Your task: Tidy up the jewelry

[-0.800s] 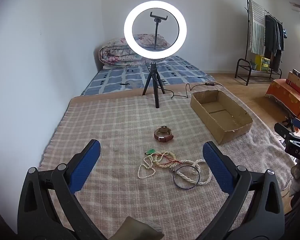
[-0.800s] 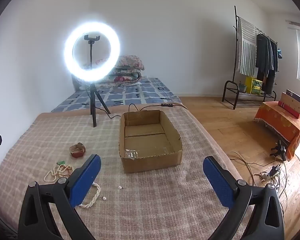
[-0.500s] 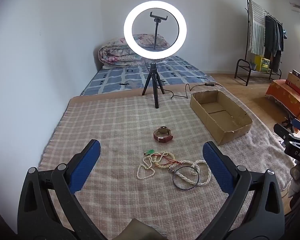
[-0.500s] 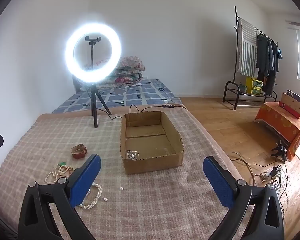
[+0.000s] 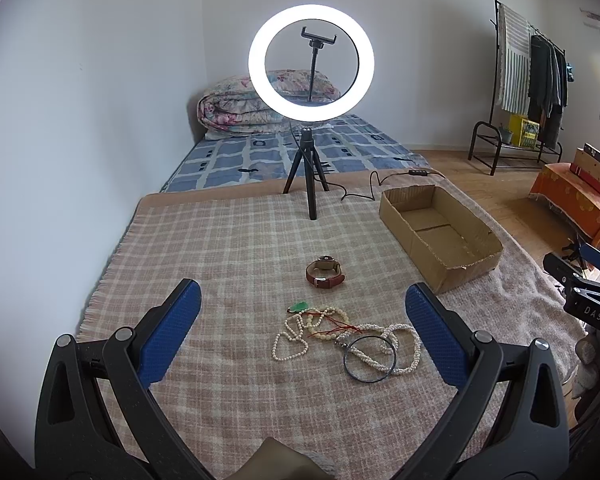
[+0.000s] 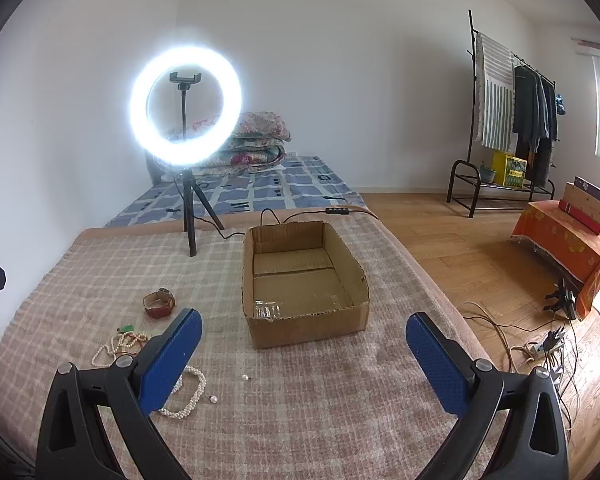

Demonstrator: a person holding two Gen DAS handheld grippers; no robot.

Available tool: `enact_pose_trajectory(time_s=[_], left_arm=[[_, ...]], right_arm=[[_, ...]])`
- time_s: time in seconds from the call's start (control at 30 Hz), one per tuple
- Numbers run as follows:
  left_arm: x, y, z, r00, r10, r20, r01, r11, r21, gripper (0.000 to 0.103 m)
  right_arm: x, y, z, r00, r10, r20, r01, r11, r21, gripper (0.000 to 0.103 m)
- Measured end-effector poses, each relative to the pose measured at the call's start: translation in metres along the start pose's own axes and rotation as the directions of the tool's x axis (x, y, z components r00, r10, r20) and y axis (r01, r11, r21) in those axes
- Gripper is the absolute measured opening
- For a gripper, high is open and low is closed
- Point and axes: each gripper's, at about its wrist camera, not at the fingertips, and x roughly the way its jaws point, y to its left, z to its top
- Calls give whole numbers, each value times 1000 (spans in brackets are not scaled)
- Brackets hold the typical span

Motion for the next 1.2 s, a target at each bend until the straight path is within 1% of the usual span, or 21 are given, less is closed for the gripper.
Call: enact_pose_trajectory(time_s=[0.77,1.03,1.2], left_arm=[[-3,3,1,1000,-2,4,2,1000,-6,103],[-2,-1,1,1000,-2,1,2,1000,-10,103],[-3,3,1,1000,-3,3,3,1000,-7,103]], right_arm=[[3,5,-3,1000,9,-8,-9,1000,-6,103],[3,5,-4,1000,10,-12,-10,1000,-12,103],[3,6,-4,1000,11,-13,-11,1000,-13,103]])
